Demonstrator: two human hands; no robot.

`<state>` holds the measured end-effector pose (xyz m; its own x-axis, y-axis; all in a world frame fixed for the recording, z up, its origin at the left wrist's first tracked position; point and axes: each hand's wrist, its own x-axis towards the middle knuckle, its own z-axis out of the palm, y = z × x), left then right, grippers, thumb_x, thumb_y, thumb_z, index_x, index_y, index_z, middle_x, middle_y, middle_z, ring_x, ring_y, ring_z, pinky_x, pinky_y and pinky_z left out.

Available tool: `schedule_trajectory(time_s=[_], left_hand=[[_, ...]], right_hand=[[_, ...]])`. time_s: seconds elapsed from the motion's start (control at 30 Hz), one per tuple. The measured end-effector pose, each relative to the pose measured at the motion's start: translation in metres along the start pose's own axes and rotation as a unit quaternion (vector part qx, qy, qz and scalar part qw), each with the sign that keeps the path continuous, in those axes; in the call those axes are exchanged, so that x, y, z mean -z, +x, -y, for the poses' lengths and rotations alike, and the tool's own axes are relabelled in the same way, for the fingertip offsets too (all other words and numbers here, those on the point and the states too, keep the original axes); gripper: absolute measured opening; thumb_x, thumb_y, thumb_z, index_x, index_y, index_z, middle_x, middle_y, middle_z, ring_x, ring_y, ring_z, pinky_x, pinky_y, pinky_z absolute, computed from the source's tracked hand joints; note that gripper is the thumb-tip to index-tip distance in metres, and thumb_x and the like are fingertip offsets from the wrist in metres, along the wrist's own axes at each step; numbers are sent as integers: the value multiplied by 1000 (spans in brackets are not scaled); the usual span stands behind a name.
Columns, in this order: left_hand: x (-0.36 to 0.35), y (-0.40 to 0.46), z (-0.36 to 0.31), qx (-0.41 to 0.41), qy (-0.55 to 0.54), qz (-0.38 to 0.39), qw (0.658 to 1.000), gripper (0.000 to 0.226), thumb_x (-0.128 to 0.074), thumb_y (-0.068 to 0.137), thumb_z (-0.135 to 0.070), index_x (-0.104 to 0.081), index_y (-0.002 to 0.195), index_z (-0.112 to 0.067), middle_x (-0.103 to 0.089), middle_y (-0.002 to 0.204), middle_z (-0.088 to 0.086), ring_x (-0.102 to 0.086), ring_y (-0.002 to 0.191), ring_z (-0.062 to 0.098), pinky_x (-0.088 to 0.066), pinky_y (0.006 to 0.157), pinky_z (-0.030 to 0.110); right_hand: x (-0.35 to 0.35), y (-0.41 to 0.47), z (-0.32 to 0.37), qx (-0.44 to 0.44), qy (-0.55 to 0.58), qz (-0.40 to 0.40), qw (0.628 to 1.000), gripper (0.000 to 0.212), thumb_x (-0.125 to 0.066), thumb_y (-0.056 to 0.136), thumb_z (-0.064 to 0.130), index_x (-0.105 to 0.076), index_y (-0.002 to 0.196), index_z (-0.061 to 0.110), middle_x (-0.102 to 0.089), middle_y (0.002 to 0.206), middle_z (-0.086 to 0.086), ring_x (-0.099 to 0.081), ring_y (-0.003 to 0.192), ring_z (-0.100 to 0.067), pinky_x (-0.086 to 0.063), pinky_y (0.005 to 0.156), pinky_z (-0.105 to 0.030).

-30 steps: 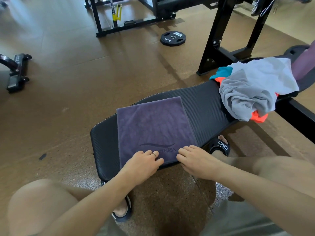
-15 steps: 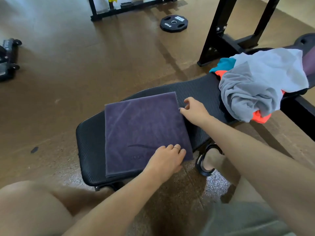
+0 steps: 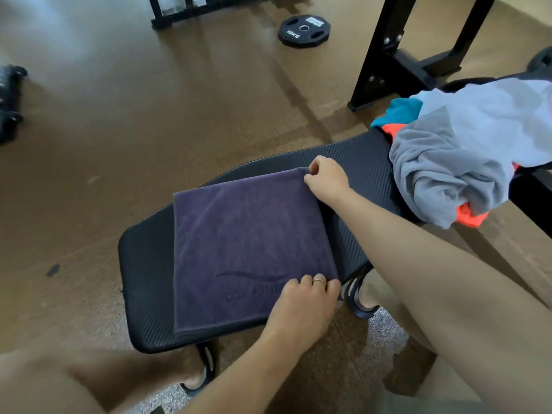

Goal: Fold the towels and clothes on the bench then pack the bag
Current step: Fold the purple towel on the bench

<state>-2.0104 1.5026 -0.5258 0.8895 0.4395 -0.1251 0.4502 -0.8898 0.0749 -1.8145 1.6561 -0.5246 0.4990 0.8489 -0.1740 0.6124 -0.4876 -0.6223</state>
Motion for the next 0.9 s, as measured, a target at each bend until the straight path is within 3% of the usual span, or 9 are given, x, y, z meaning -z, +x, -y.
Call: schedule_trajectory(time_s=[0.13, 0.27, 0.4, 0.5, 0.6, 0.73, 0.8, 0.9], left_hand=[[8, -7, -2, -22, -34, -13, 999, 25, -65, 92, -30, -58, 113, -20, -69, 93, 4, -66, 69, 21, -43, 49, 32], [14, -18, -9, -26, -69, -34, 997, 26, -63, 95, -24, -48, 116, -21, -65, 97, 2, -67, 76, 21, -47, 52, 32], [33, -37, -9, -8, -142, -35, 989, 15, -51, 102, -25, -42, 114, -23, -60, 103, 0, -63, 83, 19, -54, 63, 35], [47, -53, -6, 21, -237, -23, 971, 9, -50, 103, -30, -43, 107, -25, -59, 99, -5, -60, 80, 13, -52, 68, 31], [53, -70, 2, 64, -352, -7, 934, 12, -56, 100, -35, -51, 98, -24, -62, 91, -6, -60, 76, 9, -54, 69, 33], [56, -92, 28, 157, -497, 17, 853, 23, -58, 99, -31, -57, 86, -12, -66, 87, 10, -67, 81, 20, -55, 76, 44], [55, -103, 49, 211, -529, 26, 822, 29, -58, 100, -30, -57, 90, -3, -68, 92, 16, -71, 82, 17, -55, 83, 48], [52, -122, 84, 262, -555, 44, 788, 28, -58, 100, -29, -62, 96, -2, -69, 84, 10, -73, 77, 11, -60, 86, 47]], right_hand=[[14, -12, -6, -13, 40, -13, 999, 12, -58, 93, 14, -49, 87, 19, -56, 86, 2, -54, 80, -17, -40, 62, -29], [35, -29, -25, -48, 85, -43, 994, 9, -59, 89, 14, -53, 96, 14, -56, 89, 1, -51, 75, -14, -40, 58, -27], [64, -48, -44, -54, 78, -93, 991, 22, -63, 84, 13, -55, 104, 7, -58, 92, -4, -54, 82, -21, -39, 65, -32], [84, -59, -48, -69, 70, -86, 991, 24, -65, 86, 15, -59, 108, 8, -60, 101, -6, -53, 88, -21, -40, 75, -29], [97, -68, -29, -93, 151, -35, 984, 22, -63, 86, 10, -65, 108, 10, -66, 98, -9, -59, 77, -19, -51, 61, -30], [93, -77, 20, -66, 234, 22, 970, 16, -59, 90, 2, -66, 103, 8, -62, 83, -6, -57, 69, -14, -51, 58, -24], [79, -75, 44, -62, 251, 35, 965, 11, -61, 90, 0, -67, 94, 8, -61, 77, -7, -58, 65, -15, -53, 57, -25], [53, -65, 71, -73, 265, 50, 960, 11, -66, 86, 0, -65, 83, 10, -63, 75, -9, -61, 62, -17, -55, 52, -23]])
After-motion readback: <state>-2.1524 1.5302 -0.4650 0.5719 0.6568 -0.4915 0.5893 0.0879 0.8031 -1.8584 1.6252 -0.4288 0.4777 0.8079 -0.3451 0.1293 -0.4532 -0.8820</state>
